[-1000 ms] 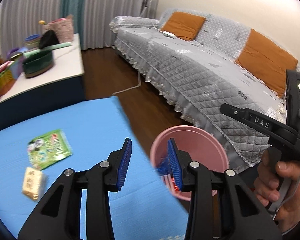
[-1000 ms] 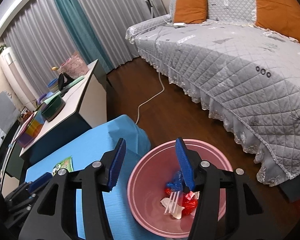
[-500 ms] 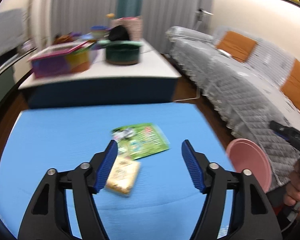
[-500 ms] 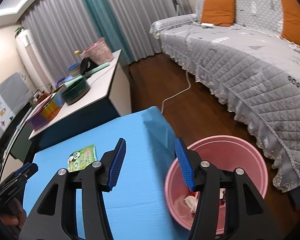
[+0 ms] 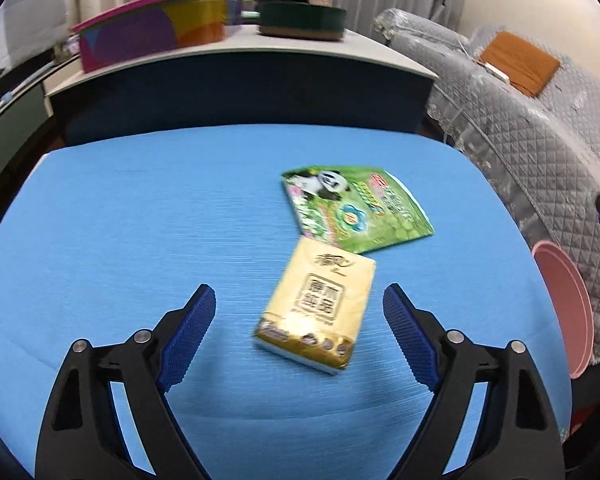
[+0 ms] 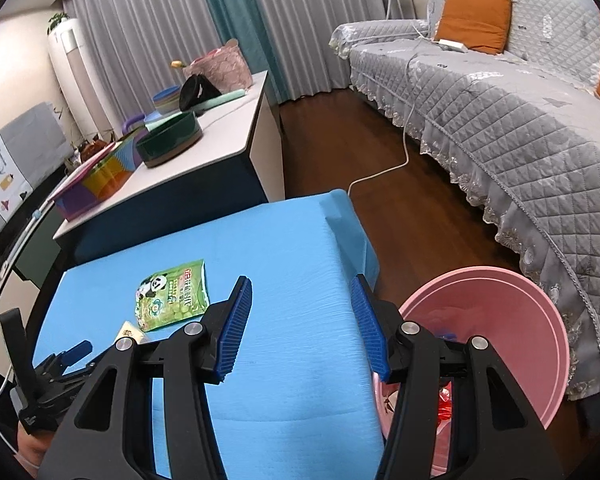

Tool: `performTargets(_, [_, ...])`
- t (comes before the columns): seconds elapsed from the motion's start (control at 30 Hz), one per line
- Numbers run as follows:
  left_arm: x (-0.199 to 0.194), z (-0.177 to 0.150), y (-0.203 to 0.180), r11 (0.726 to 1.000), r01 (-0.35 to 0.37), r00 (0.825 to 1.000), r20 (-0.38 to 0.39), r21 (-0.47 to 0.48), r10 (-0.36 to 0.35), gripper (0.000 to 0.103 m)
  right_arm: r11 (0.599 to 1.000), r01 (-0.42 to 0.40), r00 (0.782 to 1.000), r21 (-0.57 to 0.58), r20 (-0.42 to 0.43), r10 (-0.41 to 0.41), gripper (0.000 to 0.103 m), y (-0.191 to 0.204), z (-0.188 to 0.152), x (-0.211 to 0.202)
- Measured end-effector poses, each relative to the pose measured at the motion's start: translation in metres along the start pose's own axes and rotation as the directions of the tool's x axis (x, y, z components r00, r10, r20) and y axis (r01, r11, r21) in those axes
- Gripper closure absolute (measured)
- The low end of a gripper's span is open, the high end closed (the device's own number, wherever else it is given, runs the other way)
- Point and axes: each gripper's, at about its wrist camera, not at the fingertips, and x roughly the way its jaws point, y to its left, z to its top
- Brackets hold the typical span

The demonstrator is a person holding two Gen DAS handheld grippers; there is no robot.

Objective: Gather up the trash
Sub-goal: 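Move both open tools back over the table toward the tissue pack, then grasp the gold tissue pack with the left tool while the right tool grasps the green panda packet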

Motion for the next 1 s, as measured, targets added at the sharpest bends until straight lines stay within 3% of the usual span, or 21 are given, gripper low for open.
performTargets(0.13, [0.010,-0.002,-0.010,0.998,-0.027,0.999,-0.022,0.049,0.028,0.019,1.000,-0.001,1.000,-0.016,-0.016,0.001,0.050,0.009,-0.002,0.011])
performTargets(0.33, [0.017,-0.004,-0.002,0.999,-0.023,0.999,-0.046,0.026,0.025,0.021,0.999,-0.011,1.000,-0.049,-0.022,0.010,0.050,0.029,-0.007,0.021])
performTargets(0.4, [0.018,-0.004,0.002,1.000,-0.008,0.999,-0.050,0.019,0.009,0.026,0.998,-0.017,1.000,-0.064,-0.022,0.016,0.050,0.037,-0.009,0.024])
performTargets(0.47, [0.018,-0.004,0.005,1.000,0.004,0.998,-0.062,0.015,-0.003,0.043,0.996,-0.024,0.999,-0.087,-0.025,0.022,0.050,0.046,-0.012,0.028])
performTargets(0.63, [0.015,-0.005,0.021,1.000,0.002,0.997,-0.079,-0.026,-0.004,0.049,0.985,-0.061,0.997,-0.161,-0.048,0.054,0.050,0.080,-0.018,0.038])
performTargets(0.8, [0.012,-0.006,0.056,0.985,-0.112,0.991,-0.090,-0.128,0.100,0.049,0.971,-0.096,0.995,-0.219,-0.039,0.090,0.050,0.120,-0.026,0.046])
performTargets(1.0, [0.009,-0.011,0.094,0.938,-0.210,0.975,-0.126,-0.276,0.182,0.050,0.945,-0.078,0.997,-0.319,-0.053,0.065,0.050,0.184,-0.039,0.077])
